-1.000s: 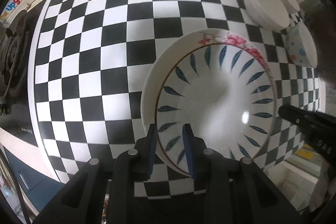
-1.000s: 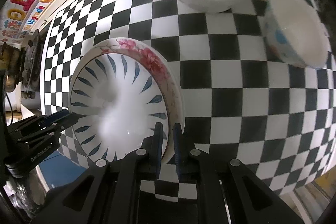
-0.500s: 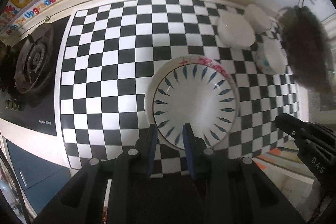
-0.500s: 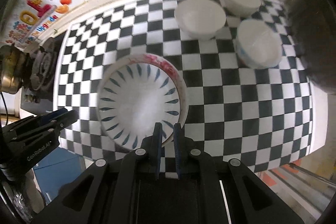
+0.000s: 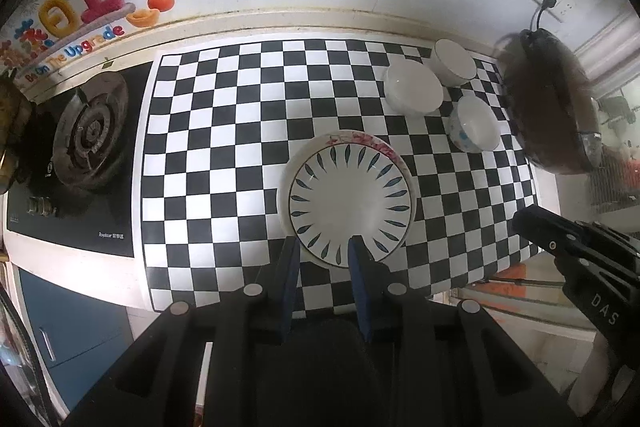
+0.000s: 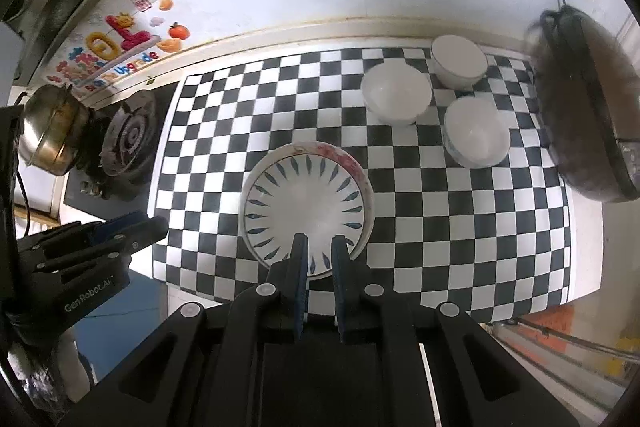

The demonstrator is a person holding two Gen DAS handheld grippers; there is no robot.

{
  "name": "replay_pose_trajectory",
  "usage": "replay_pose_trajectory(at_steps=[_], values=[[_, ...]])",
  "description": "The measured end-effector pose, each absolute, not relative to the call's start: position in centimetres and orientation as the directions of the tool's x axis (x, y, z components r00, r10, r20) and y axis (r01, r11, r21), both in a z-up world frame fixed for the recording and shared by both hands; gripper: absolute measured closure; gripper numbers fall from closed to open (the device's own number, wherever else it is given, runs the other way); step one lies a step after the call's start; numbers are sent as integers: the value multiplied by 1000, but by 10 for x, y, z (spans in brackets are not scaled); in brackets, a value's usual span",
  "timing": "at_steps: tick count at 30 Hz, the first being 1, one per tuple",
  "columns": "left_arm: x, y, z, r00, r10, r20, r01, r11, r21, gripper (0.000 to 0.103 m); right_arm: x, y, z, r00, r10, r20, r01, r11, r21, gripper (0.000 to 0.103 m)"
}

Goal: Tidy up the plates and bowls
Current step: 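Open both tools and lift them away from the plate stack, then grasp the white bowl rim with the left tool while the right tool grasps it too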

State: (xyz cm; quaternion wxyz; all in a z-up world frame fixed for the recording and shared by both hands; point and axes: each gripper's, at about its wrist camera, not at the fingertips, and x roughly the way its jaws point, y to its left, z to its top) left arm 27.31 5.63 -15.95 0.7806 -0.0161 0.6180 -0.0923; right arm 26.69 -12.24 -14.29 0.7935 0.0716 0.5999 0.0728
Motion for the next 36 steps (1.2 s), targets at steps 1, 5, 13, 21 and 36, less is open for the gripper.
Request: replay_pose_trajectory(at_steps=[1, 5, 13, 21, 36], values=[[272, 58, -157, 220, -165, -961, 125, 982, -140, 80, 265, -122, -140, 272, 198, -942, -30, 980, 197, 89], [269, 62, -151, 228, -171, -959, 123, 982, -145, 80, 260, -121, -131, 281, 192, -940, -26, 981, 193, 89], [265, 63, -147, 239, -184, -953, 141, 978, -154, 80, 256, -120, -128, 283, 197, -939, -17, 980, 201, 89], [286, 69, -170, 215, -243, -946, 91, 969, -229, 76, 258, -127, -145, 289, 228, -930, 56, 965, 254, 49], [366, -27, -217, 209, -259, -943, 104, 965, -243, 76, 323, -285, -228, 312, 152, -938, 297, 922, 248, 44]])
